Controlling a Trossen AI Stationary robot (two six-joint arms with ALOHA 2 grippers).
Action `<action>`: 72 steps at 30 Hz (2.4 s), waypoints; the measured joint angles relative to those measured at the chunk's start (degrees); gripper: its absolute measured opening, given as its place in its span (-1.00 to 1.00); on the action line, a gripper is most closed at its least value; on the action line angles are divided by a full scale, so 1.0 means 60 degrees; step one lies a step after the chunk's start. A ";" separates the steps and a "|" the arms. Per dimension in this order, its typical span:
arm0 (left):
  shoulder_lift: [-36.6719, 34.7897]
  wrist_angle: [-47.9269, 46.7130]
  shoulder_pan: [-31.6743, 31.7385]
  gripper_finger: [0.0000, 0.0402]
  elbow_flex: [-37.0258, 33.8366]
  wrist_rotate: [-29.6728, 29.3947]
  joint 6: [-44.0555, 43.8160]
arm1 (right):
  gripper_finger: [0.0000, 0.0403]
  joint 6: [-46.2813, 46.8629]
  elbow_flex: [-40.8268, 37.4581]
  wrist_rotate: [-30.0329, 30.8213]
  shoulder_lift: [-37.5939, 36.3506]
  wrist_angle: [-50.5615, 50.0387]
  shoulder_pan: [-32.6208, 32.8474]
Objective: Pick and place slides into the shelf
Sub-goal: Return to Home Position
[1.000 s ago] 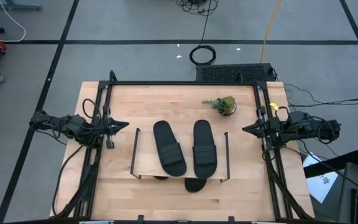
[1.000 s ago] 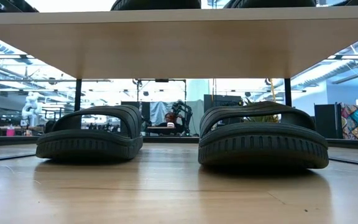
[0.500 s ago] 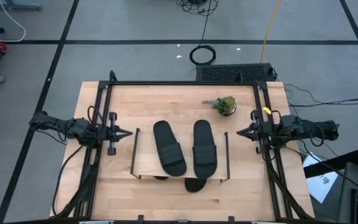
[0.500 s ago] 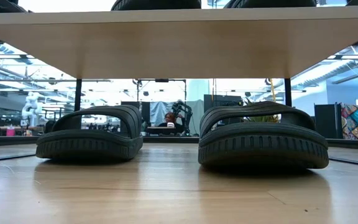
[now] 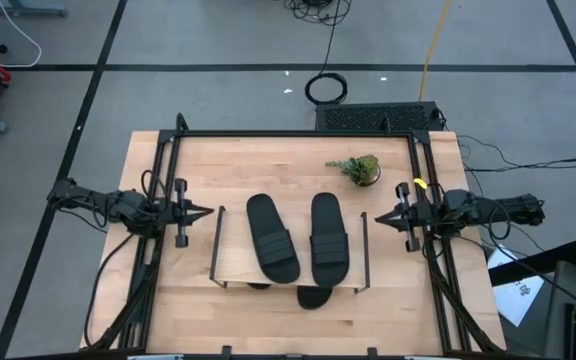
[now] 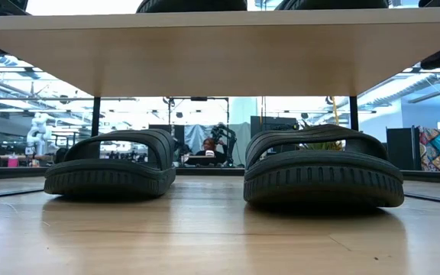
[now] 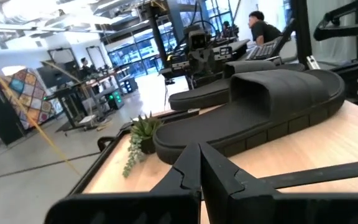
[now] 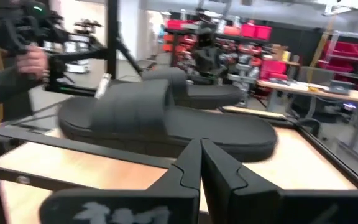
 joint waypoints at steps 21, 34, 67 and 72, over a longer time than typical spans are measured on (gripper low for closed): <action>0.0004 -0.0624 0.0000 -1.00 0.0000 -0.0254 -0.1613 | -1.00 0.0432 -0.0537 0.0738 -0.0002 -0.0079 -0.0004; 0.0001 -0.0910 -0.0004 -1.00 0.0000 0.0606 -0.1592 | -1.00 0.0385 -0.0537 0.0446 -0.0004 -0.0109 -0.0004; 0.0007 -0.1137 0.0000 -0.99 0.0000 0.0598 -0.2609 | -1.00 0.2506 -0.0544 0.0217 0.0004 -0.0149 0.0000; 0.0007 -0.1137 0.0000 -0.92 0.0000 0.0595 -0.2609 | -1.00 0.2506 -0.0544 0.0220 0.0004 -0.0149 0.0000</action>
